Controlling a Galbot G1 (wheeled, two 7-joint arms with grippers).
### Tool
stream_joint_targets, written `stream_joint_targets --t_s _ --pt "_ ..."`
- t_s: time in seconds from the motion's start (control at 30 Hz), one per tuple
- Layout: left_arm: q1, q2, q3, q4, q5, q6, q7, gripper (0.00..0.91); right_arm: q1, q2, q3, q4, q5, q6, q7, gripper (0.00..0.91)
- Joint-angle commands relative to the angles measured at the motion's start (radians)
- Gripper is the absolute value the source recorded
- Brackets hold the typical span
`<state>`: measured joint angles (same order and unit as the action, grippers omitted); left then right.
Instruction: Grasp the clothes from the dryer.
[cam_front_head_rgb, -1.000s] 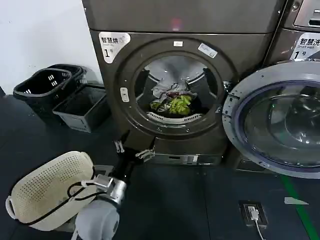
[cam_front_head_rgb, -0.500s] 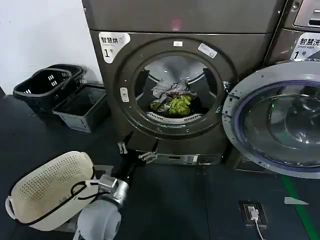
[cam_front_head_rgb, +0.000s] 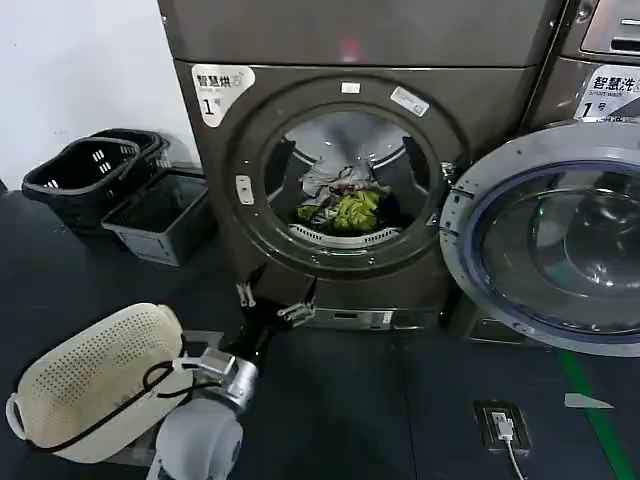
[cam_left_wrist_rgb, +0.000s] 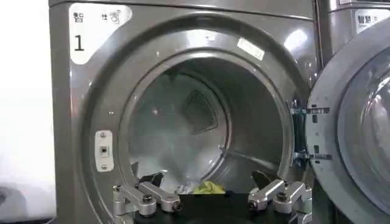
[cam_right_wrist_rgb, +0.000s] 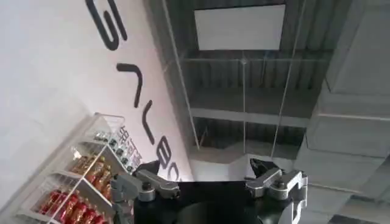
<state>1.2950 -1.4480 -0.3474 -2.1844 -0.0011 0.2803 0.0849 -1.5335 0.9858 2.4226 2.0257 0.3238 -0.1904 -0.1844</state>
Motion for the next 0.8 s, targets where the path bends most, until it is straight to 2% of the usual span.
stream_joint_targets --t_s 0.03,0.8 --pt "0.001 0.001 0.0 -0.003 0.001 0.0 0.001 0.907 0.001 0.0 0.0 -0.001 0.0 0.0 0.0 0.907" --pt "-0.001 0.004 0.001 -0.005 -0.006 0.0 0.002 0.907 -0.001 -0.004 0.003 -0.005 -0.001 -0.001 0.001 0.907"
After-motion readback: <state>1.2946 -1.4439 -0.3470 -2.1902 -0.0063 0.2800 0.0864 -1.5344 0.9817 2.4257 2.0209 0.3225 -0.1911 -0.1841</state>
